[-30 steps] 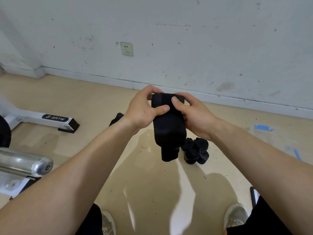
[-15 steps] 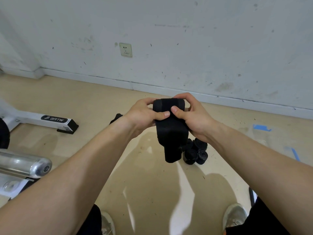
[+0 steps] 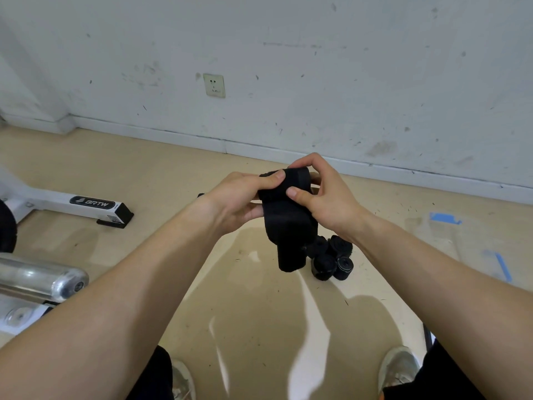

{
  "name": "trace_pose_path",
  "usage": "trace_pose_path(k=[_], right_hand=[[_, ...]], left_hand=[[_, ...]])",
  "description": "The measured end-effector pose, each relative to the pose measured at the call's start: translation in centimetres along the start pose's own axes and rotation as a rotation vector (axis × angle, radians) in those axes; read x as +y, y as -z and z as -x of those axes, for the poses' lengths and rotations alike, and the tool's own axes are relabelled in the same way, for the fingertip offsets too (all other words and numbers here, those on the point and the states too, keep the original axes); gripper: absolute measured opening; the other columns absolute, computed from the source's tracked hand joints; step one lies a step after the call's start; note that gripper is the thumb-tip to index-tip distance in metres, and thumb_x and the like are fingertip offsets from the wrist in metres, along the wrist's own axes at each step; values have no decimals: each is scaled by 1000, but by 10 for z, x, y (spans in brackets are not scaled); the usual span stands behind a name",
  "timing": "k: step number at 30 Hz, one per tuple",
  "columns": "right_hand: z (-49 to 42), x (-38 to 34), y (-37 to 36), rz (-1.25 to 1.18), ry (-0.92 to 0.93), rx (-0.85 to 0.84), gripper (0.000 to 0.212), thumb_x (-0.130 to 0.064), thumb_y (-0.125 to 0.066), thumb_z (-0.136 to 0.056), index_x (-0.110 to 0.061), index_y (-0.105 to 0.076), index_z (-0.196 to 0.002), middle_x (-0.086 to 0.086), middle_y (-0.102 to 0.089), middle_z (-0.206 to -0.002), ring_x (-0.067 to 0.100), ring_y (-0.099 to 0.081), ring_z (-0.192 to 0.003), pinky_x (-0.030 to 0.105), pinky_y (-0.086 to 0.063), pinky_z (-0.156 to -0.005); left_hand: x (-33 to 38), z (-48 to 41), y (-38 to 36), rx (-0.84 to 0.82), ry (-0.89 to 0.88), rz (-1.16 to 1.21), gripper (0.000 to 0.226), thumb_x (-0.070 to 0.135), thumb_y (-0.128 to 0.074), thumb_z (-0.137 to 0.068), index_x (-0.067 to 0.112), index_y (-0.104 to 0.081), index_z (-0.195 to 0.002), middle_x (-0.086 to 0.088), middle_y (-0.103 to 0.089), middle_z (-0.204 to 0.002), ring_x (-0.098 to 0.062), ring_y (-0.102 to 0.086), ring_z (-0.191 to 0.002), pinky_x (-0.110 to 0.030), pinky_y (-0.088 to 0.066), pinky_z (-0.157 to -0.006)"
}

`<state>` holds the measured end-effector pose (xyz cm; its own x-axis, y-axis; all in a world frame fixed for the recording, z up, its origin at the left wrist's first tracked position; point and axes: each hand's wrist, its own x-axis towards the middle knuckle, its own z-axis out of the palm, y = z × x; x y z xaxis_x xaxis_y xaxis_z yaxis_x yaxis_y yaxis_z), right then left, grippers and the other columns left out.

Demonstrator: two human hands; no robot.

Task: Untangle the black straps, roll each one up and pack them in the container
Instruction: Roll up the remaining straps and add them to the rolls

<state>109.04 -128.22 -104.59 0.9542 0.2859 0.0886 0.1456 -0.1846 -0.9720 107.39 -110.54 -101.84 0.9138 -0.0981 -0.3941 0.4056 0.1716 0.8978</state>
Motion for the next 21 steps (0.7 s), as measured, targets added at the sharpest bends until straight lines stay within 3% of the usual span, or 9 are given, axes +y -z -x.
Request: trace_pose_path(k=[6, 9, 12, 17, 21], right_hand=[[-1, 0, 4, -112, -91, -42, 40, -10, -75, -89, -33, -58, -117, 10, -66, -111, 29, -68, -101, 41, -62, -78], [-1, -1, -1, -256, -302, -13, 48, -22, -77, -90, -25, -51, -129, 12, -73, -106, 27, -75, -90, 40, -60, -71], [-1, -1, -2, -265, -408, -17, 52, -37, -77, -88, -13, -57, -130, 9, -75, -109, 23, -75, -93, 36, -57, -69], [3, -2, -7, -270, -358, 56, 51, -38, -78, -87, -22, -45, -123, -1, -77, -92, 14, -74, -79, 34, -57, -76], [7, -5, -12, -247, -271, -42, 27, -30, -72, -93, -10, -66, -110, 3, -76, -90, 18, -74, -80, 29, -56, -69]], left_hand=[[2, 1, 2, 2, 2, -14, 27, 21, -75, -92, -2, -73, -108, -10, -78, -93, -21, -77, -89, -25, -61, -73], [2, 0, 1, 57, -43, 18, 21, 19, -74, -93, -1, -74, -102, -9, -78, -90, -21, -78, -87, -25, -62, -72], [3, -3, 3, 113, -91, 53, 21, 19, -72, -95, -1, -73, -99, -6, -79, -86, -19, -78, -85, -26, -62, -71], [1, -8, 5, 229, -109, 142, 23, 21, -73, -96, 0, -71, -104, -6, -79, -88, -19, -78, -81, -32, -63, -78], [4, -10, 11, 260, -104, 225, 33, 23, -71, -97, -2, -66, -119, -12, -76, -107, -20, -79, -81, -32, -63, -72]])
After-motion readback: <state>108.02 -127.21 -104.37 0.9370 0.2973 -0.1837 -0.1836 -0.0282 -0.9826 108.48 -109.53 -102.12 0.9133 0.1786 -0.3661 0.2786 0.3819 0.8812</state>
